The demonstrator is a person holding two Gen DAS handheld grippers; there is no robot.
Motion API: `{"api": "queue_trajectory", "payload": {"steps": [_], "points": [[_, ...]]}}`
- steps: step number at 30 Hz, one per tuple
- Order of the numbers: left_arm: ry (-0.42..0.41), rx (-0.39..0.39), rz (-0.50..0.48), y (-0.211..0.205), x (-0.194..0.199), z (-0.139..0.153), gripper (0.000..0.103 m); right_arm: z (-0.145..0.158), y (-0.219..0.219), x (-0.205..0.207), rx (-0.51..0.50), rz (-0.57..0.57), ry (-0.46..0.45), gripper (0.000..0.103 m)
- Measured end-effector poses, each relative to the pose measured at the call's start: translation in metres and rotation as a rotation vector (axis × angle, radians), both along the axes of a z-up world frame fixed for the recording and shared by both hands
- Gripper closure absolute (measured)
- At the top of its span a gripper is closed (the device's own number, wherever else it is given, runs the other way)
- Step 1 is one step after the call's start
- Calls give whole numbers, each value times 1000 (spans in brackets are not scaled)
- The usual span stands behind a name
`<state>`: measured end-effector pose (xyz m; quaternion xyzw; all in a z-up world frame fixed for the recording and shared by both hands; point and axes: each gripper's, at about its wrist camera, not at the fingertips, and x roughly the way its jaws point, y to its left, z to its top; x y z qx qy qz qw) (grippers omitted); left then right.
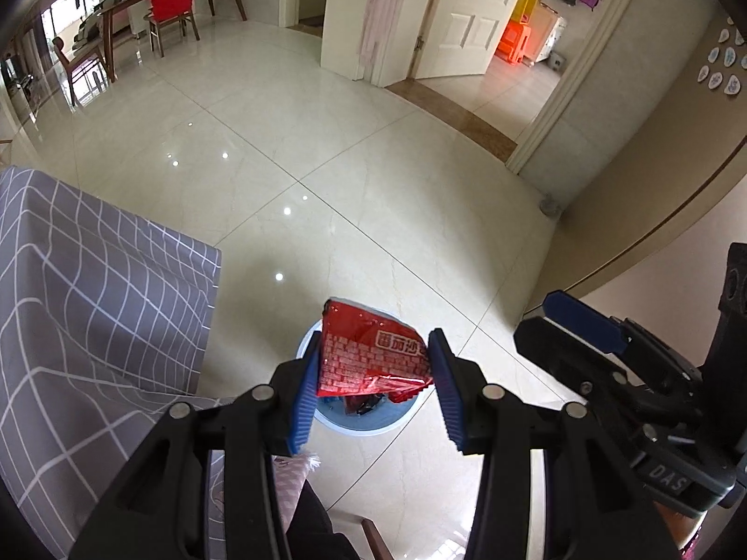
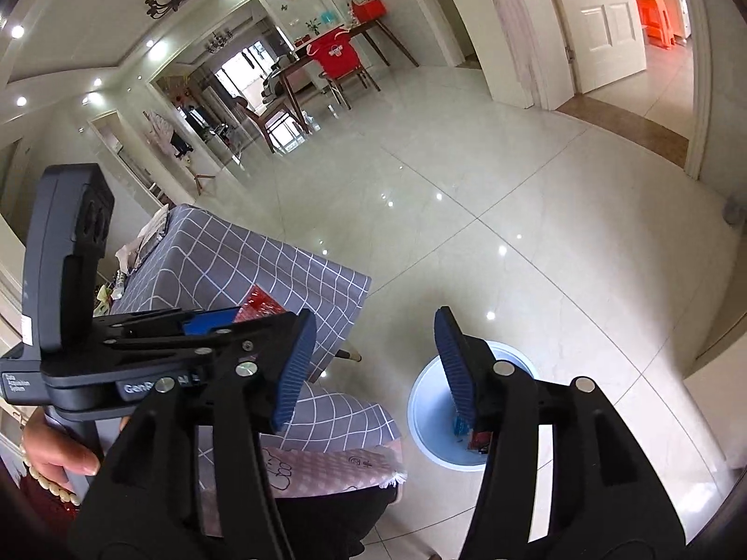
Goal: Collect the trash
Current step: 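Carry both bags over the blue bucket and open both tools to release them, then move both tools back over the tablecloth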
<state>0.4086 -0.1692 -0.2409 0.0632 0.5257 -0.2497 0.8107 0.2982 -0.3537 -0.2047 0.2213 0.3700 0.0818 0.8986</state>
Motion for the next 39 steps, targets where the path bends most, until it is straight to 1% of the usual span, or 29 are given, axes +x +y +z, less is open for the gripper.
{"api": "queue_trajectory", "payload": {"steps": [5,10,18,20,21,22,24,31,36,39], "points": [[7,2,-11,-7,-2,-3,59,3,-4,-5,-19,-21,-7,47],[13,-3,-24,-17,-3,-3,59,6,-7,-6,-38,-38,-7,46],[9,-6,-41,-29,-4,1,57,12,-18,-12,-25,-84,-29,45],[9,-8,-35,-31,-2,2,46,13,-20,-13,-25,-88,-32,45],[12,-4,-32,-30,-2,1,30,13,-20,-13,-27,-92,-34,45],[11,9,-24,-30,-2,1,27,13,-21,-14,-28,-93,-35,45],[0,37,-27,-30,-4,4,27,14,-22,-16,-29,-98,-34,45],[-20,29,-13,-17,-9,17,27,19,-15,-16,-41,-90,-34,45],[-62,18,-2,8,-16,36,27,30,2,-15,-61,-64,-42,44],[-93,16,20,26,-19,49,27,41,20,-13,-77,-39,-56,44]]}}
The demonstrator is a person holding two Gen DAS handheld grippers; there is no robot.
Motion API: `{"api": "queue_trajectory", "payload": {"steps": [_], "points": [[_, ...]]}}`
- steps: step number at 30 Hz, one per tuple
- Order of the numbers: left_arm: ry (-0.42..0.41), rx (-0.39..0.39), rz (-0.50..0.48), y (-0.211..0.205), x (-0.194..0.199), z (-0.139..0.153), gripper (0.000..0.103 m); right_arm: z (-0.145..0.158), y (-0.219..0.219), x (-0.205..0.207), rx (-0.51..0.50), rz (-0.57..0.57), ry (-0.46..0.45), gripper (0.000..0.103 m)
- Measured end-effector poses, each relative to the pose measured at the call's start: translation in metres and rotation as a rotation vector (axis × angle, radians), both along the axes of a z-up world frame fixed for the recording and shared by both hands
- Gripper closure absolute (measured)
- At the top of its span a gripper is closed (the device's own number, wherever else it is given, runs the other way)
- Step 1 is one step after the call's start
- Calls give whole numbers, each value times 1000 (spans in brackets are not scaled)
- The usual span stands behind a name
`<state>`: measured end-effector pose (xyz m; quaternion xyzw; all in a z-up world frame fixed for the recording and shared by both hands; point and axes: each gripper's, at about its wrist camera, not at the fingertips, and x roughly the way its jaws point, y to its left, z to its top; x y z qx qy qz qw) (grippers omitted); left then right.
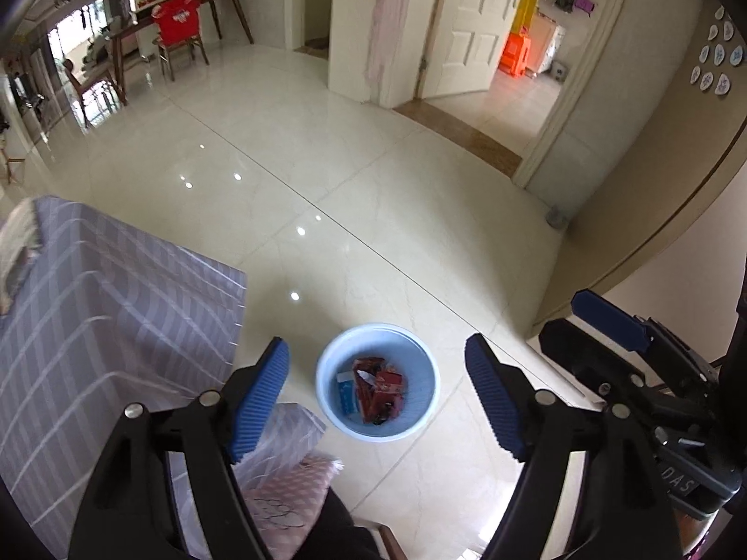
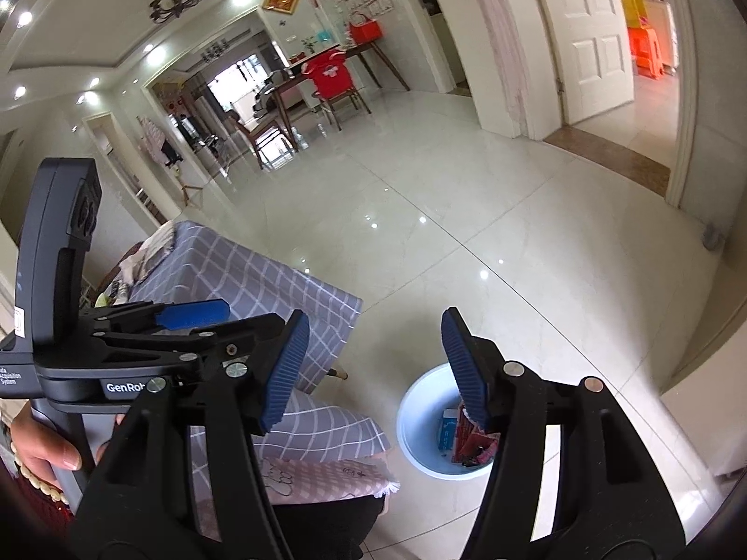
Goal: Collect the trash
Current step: 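Move both tools back over the tablecloth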
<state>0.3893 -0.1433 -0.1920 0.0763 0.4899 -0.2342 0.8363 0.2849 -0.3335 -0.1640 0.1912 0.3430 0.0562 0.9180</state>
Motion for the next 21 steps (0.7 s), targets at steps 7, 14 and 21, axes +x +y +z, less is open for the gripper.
{"api": "queue_trajectory", "payload": {"steps": [7,14,21], "points": [[-78,-23,102,79,-5,32,27,33,77,19,-50,120,-46,43],[-112,-67,293,198,2,53,27,52,185,49,-101,295,-74,43],[-96,-126,566,339,21,54,26,53,290,82,-144,468,-53,43]]}}
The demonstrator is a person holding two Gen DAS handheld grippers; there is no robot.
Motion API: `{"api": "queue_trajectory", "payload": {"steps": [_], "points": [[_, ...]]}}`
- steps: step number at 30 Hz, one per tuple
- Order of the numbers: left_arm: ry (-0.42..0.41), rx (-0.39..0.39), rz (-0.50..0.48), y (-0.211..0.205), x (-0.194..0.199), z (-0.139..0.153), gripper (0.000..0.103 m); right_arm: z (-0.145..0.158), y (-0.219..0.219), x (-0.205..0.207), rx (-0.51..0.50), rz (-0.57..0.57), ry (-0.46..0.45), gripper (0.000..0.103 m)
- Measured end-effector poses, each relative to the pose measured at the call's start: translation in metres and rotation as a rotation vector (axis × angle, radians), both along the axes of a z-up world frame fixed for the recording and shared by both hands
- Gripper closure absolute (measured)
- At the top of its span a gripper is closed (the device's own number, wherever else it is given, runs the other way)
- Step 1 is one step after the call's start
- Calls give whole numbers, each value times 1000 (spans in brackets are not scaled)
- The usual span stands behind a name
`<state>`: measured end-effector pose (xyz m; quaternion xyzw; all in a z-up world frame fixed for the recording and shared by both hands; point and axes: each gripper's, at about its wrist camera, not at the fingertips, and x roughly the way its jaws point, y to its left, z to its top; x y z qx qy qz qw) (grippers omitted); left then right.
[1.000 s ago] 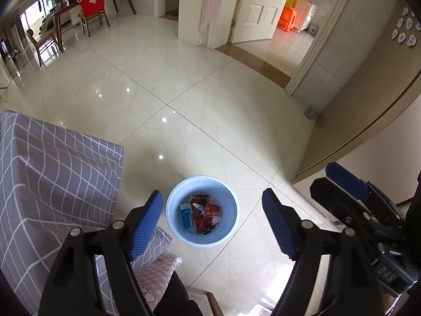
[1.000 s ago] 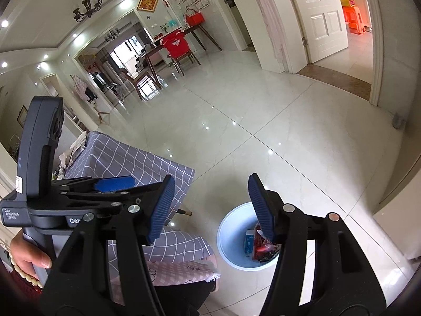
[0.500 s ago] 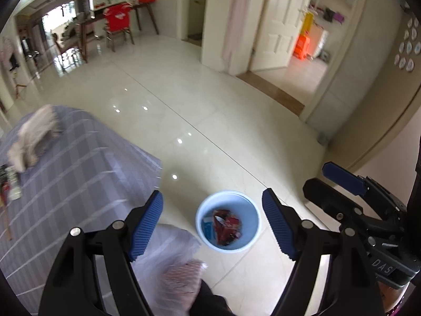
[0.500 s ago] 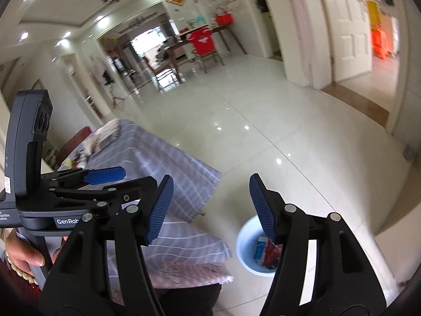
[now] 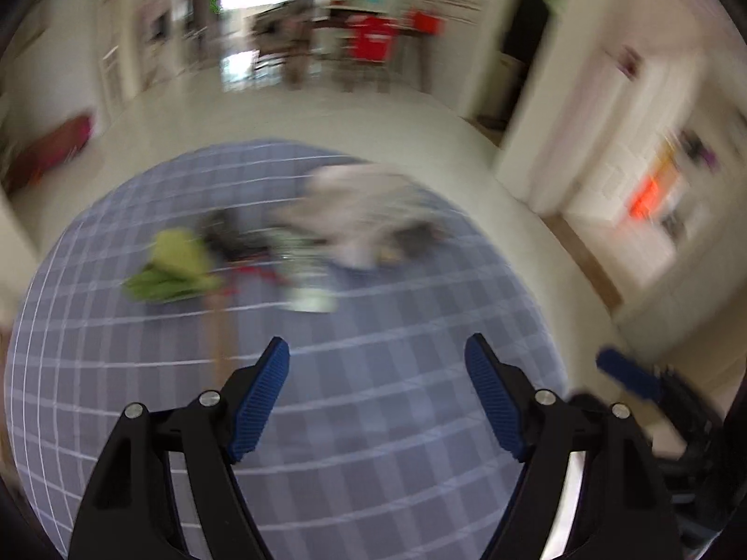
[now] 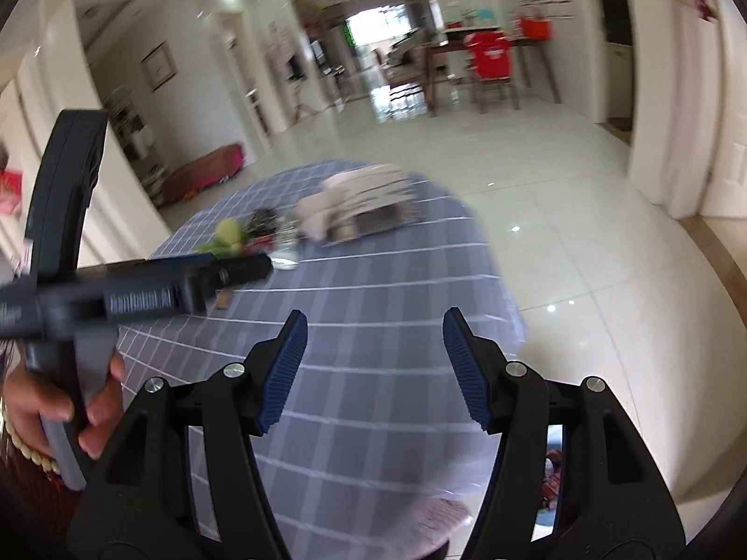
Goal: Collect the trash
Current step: 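Move both tools back over the tablecloth, then grasp the green leaf toy with the left tool while the right tool grasps the white-green wrapper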
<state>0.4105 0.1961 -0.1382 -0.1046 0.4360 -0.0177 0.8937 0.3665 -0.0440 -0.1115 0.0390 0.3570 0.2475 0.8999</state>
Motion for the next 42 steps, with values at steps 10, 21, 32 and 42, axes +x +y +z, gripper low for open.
{"api": "queue_trajectory", "payload": {"steps": [10,21,32,42], "points": [[40,-118,245,116,38,-37,26,-27,103,42,-43,103,60,43],[56,-56,230,113,76,-56,41,-54,167,102,-121,139,132,44],[41,-90,213,124,53,-48,87,-56,177,106,-147,123,101,80],[-56,-84,145,93,-9,1,87,-24,131,52,12,153,73,89]]}}
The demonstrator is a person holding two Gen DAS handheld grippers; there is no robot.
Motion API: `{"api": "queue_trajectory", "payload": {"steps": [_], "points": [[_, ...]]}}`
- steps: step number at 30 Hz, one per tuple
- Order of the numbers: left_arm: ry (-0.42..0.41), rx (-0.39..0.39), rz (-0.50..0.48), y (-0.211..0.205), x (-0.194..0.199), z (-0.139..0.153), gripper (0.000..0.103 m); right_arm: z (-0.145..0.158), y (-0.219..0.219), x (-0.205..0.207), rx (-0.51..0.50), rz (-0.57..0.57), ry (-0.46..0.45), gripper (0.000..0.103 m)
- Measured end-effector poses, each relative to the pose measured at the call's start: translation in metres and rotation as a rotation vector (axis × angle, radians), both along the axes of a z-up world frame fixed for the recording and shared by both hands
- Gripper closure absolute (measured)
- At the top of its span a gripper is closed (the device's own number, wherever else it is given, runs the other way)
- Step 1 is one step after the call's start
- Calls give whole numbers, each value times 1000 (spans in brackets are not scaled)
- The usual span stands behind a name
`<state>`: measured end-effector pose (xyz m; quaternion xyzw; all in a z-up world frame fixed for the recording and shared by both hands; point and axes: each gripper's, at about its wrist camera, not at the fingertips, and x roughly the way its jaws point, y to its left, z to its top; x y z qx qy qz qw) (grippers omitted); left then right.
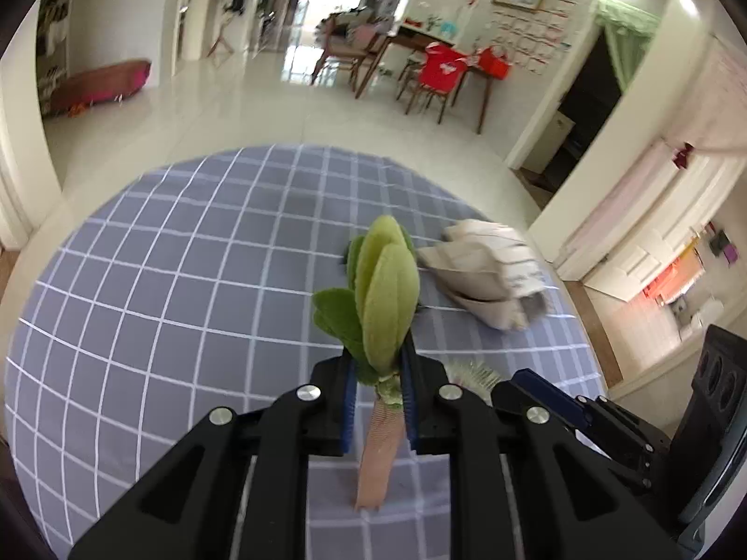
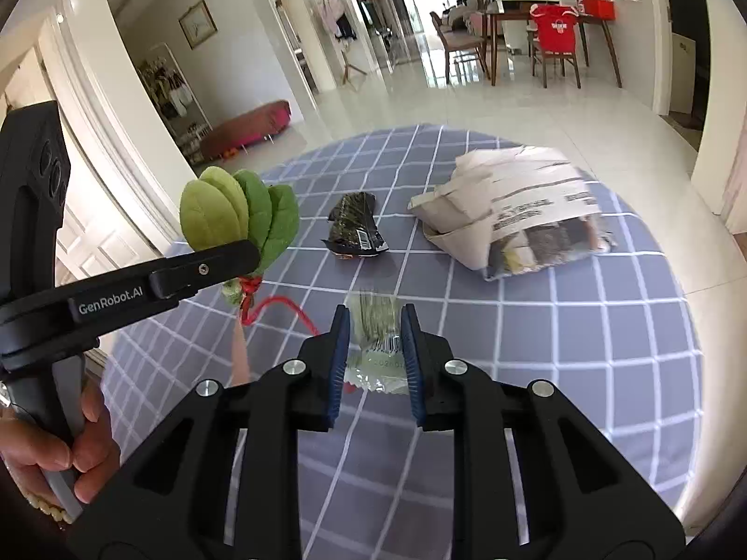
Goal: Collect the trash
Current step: 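Grasp the green leaf toy with the left tool while the right tool grasps the white-green wrapper, then carry the leaf toy and wrapper over the blue bucket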
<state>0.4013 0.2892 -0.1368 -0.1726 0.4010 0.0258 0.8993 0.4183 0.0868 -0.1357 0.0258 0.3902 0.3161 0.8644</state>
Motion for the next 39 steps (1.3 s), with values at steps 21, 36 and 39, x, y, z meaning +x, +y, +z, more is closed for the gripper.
{"api": "queue_trajectory", "payload": {"steps": [21,36,39], "points": [[29,116,-80,-70,-40,12,87,-8,-25,-35,-191,26,-54,41],[70,107,-72,-46,-27,-13,87,-33,0,-18,-276,88,-53,86],[66,116,-94,-57,-27,-9,87,-27,-15,-20,-220,69,-52,86]]}}
